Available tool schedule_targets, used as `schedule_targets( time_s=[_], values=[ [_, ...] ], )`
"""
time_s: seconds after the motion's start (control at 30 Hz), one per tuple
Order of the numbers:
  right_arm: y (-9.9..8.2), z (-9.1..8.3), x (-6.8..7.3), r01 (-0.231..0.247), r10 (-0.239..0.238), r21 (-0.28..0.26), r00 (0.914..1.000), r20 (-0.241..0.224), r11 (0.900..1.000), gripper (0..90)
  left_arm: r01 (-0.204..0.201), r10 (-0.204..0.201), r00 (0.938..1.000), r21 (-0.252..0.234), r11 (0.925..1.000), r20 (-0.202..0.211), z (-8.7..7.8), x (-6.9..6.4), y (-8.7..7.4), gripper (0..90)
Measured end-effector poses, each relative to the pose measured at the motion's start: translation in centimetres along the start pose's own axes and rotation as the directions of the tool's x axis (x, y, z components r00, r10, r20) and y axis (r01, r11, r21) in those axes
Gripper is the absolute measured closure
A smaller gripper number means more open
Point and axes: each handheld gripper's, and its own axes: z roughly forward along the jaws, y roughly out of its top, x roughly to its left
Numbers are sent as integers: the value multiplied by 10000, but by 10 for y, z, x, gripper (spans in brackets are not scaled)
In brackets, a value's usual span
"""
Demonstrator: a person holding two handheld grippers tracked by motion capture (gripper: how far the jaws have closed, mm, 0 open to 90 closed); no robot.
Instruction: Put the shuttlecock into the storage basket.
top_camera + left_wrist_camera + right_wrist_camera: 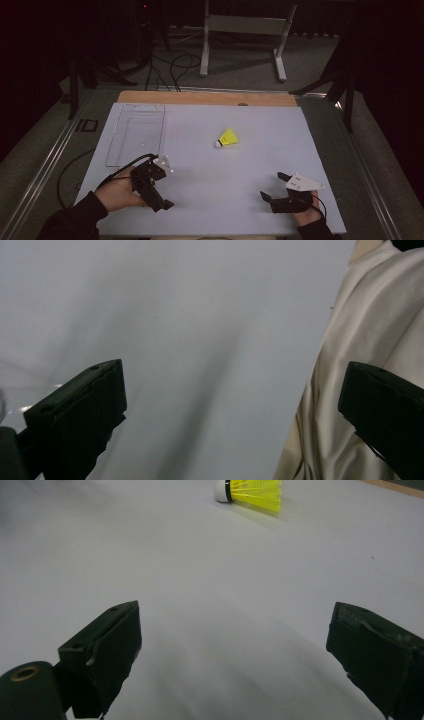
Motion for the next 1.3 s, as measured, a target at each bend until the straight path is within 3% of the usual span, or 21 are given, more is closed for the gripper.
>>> schedule_targets(
  time_s=[0.53,1.3],
  values=[
    [0,0,0,-20,20,-26,10000,-7,10000,78,-127,125,9999,345,9993,42,7,3,29,1],
    [0,0,0,49,-49,-15,10000,-16,10000,78,180,-181,9998,64,9998,121,11,15,70,2]
  ],
)
